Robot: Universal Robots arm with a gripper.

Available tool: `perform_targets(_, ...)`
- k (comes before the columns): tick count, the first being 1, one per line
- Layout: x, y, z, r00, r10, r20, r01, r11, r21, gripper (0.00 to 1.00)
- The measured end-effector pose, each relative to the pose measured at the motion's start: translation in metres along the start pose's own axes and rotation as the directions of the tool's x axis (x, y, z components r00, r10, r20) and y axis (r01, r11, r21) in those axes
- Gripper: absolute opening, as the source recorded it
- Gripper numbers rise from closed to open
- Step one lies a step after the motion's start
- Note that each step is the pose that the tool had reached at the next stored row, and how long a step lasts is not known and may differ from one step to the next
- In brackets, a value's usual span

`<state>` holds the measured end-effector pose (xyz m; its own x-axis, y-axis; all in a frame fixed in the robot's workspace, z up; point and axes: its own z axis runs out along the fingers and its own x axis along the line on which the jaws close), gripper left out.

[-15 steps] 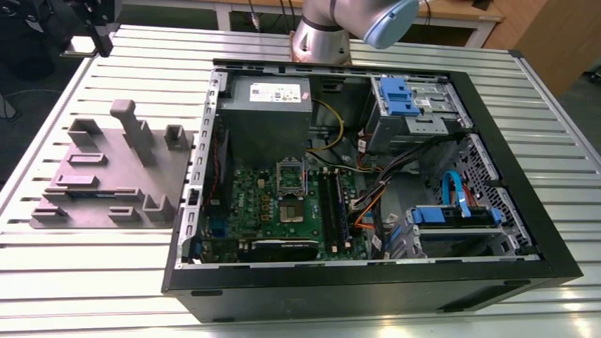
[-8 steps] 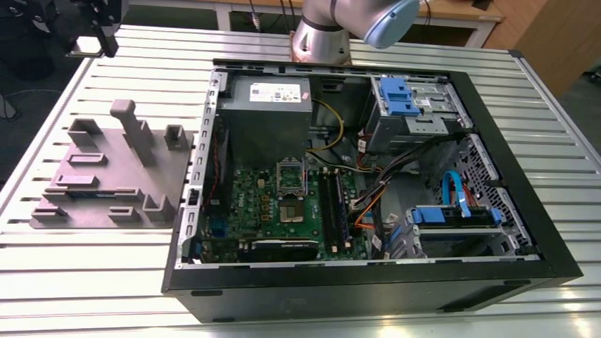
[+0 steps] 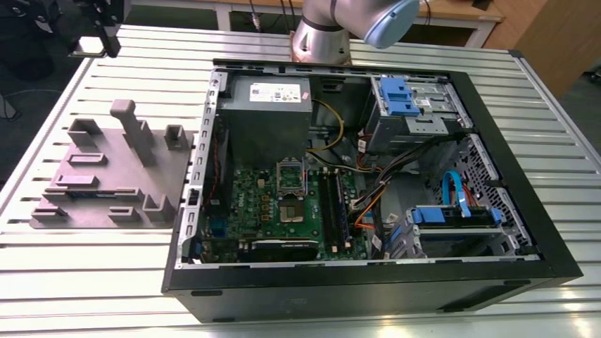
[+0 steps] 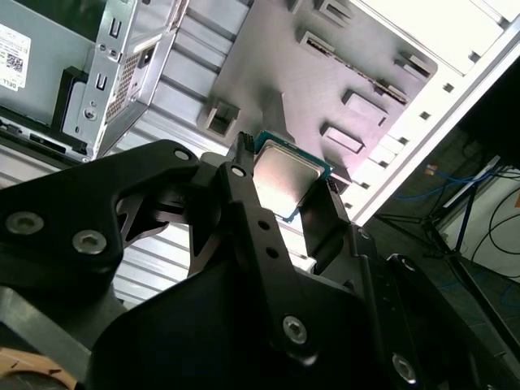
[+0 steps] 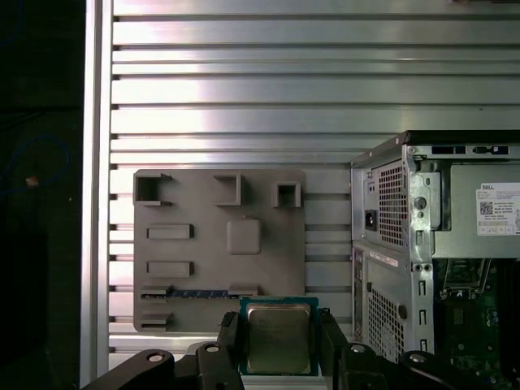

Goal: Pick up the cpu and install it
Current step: 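Pick up the cpu and move it towards the insertion slot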

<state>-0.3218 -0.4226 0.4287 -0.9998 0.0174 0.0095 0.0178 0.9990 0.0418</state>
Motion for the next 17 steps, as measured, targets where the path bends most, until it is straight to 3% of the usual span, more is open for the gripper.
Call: perform_targets(17,-0.0166,-0.0022,-0.0001,1.0000,0.000,0.0000,0.000,1.0000,-0.0001,0.47)
